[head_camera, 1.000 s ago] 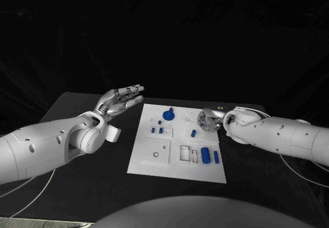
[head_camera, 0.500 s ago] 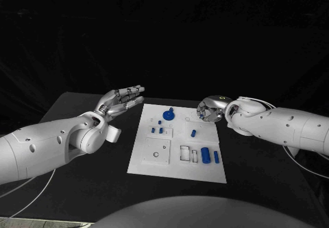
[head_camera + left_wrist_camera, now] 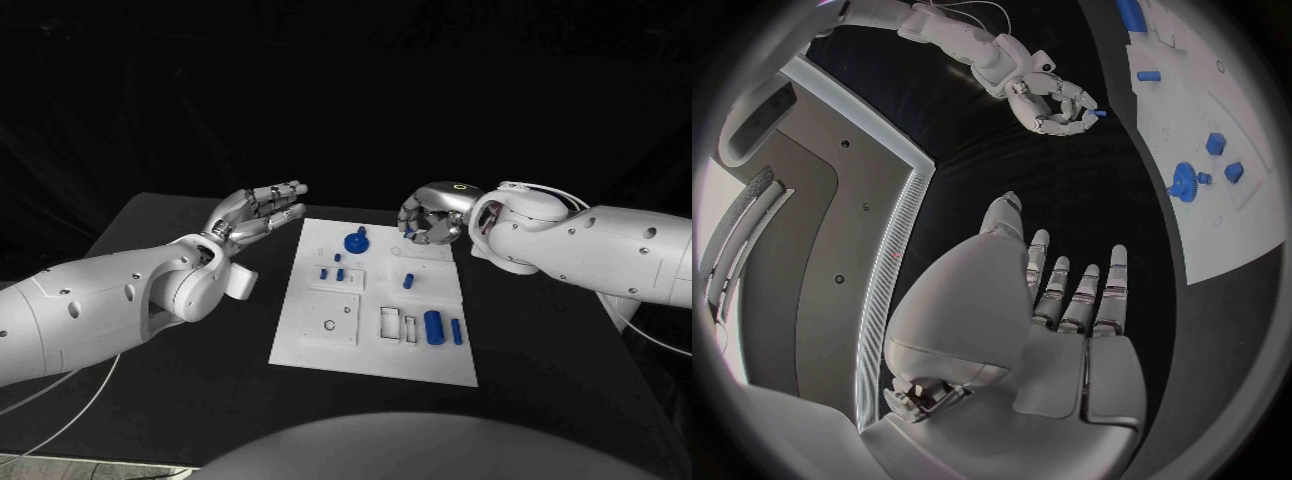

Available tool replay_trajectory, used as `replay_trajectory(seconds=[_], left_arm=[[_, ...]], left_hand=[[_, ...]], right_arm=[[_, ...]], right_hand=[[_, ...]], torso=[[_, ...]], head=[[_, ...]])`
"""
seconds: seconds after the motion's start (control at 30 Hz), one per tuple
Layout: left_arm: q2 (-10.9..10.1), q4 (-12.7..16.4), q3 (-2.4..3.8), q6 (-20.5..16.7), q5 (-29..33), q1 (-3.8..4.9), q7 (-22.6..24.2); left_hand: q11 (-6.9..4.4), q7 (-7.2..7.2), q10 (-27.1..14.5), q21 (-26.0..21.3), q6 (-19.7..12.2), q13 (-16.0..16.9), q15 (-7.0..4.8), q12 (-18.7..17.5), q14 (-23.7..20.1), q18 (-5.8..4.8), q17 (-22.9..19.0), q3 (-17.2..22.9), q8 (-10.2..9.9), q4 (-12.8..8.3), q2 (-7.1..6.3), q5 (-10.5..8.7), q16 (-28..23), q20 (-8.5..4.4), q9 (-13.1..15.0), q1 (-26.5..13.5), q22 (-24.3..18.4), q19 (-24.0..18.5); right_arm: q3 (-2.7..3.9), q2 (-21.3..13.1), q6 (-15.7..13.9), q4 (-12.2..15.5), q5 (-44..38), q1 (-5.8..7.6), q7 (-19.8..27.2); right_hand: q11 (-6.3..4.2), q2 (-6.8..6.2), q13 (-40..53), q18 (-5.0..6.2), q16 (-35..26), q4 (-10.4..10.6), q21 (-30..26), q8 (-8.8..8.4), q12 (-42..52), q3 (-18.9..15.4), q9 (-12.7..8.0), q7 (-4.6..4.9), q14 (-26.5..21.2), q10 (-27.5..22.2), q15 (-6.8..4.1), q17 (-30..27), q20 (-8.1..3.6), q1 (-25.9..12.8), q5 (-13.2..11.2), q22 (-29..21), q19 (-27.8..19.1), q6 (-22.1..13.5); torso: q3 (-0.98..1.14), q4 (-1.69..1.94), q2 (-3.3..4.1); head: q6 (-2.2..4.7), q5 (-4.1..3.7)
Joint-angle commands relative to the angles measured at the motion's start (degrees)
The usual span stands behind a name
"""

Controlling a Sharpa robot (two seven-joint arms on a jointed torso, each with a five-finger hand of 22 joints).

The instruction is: Assemble the parts on the task board

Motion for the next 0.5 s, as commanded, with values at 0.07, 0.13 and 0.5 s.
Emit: replay_trajectory(seconds=[0.07, 0.13, 0.5], left_arm=[[0.3, 0.0, 0.04, 0.7, 0.1, -0.05, 0.5], [0.3, 0.1, 0.04, 0.6, 0.1, -0.06, 0.6], [-0.3, 0.5, 0.04, 1.2, -0.1, -0.08, 0.8]], left_hand=[[0.13, -0.56, 0.1, 0.0, 0.0, 0.0, -0.41, 0.1, -0.7, -1.09, -0.1, -0.1, 0.1, -0.3, 0.02, 0.35, 0.0, 0.09, 0.0, 1.0, -0.5, -0.1], [0.08, -0.58, 0.1, 0.0, 0.1, 0.0, -0.57, 0.1, -0.9, -1.13, -0.1, -0.1, 0.1, -0.2, 0.04, 0.36, -0.1, 0.09, 0.0, 1.1, -0.7, -0.2], [0.15, -0.84, 0.0, 0.1, -0.2, 0.0, -0.73, 0.0, -1.1, -1.19, -0.1, -0.3, 0.1, -0.1, -0.04, 0.34, -0.2, 0.08, 0.0, 1.1, -0.4, 0.1]], right_arm=[[-0.04, 1.3, 7.0, 3.2, -2.3, 0.3, -3.6], [-0.05, 2.2, 7.6, 4.3, -3.7, 0.31, -4.0], [-0.04, 6.3, 6.8, 5.6, -12.4, -1.96, -4.7]], right_hand=[[0.05, -0.32, -0.2, 0.14, -0.2, -0.4, -0.3, -0.41, -0.4, -0.1, 0.0, 0.34, -0.5, 0.7, 0.01, -0.1, -0.16, 0.3, -0.6, 4.4, -0.4, -0.4], [0.08, -0.37, -0.2, 0.13, -0.2, -0.4, -0.2, -0.57, -0.5, -0.1, 0.0, 0.39, -0.4, 0.8, 0.05, 0.0, -0.13, 0.1, -0.9, 4.4, -0.4, -0.5], [0.01, -0.62, -0.4, 0.16, -0.1, -0.9, 0.1, -0.97, -0.7, 0.1, 0.0, 0.33, -0.1, 1.2, -0.15, 0.1, -0.2, 0.5, -1.1, 4.5, -0.3, -0.4]], torso=[[0.03, 0.11, 0.04], [0.02, 0.16, 0.05], [0.0, 0.14, 0.07]], head=[[0.0, 0.65], [0.0, 0.92], [0.0, 3.83]])
